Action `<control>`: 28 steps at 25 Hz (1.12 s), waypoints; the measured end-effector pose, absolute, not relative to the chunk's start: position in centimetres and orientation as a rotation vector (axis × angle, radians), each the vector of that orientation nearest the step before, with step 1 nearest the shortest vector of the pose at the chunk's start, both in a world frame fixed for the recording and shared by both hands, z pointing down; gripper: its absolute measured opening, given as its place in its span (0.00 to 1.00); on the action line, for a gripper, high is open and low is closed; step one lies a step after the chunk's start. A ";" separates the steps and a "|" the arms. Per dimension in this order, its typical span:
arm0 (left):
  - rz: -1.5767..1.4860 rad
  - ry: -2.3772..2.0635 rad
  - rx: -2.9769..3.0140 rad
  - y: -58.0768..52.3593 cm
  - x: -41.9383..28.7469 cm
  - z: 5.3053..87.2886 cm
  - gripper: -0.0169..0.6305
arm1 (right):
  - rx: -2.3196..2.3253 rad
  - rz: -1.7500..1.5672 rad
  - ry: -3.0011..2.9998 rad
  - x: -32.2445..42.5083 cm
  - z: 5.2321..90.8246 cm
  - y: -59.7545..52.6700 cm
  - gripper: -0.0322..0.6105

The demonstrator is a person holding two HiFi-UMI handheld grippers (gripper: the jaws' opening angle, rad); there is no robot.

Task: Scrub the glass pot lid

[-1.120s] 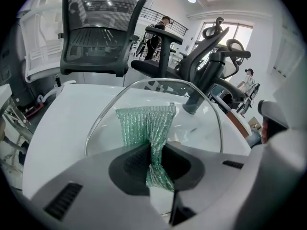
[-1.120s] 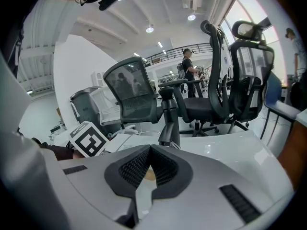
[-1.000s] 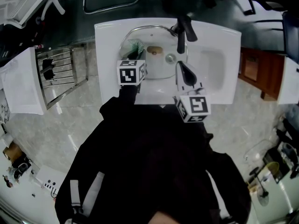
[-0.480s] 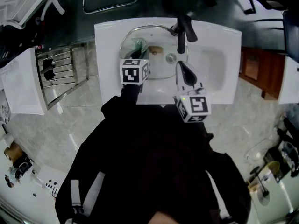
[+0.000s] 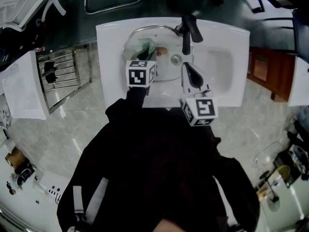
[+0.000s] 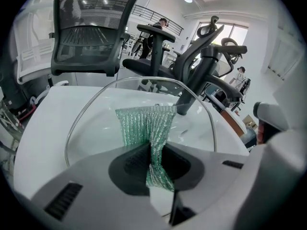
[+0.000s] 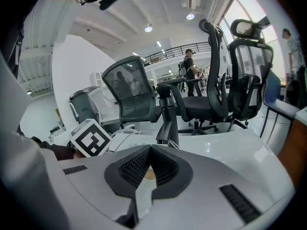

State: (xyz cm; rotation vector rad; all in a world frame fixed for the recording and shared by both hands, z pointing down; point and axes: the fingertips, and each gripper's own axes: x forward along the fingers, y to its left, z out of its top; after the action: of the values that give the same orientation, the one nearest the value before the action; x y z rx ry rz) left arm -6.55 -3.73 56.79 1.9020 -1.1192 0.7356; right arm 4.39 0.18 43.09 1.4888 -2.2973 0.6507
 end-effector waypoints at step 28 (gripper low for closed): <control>0.746 -1.057 1.932 -3.5 -2.8 56.8 0.12 | 1.513 0.670 -2.282 6.1 43.4 0.6 0.05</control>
State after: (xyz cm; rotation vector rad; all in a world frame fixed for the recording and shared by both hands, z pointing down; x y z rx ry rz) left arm -2.84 -3.51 56.78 1.9316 -1.0565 0.7458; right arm 6.14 0.57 43.37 1.5135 -2.2818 0.6700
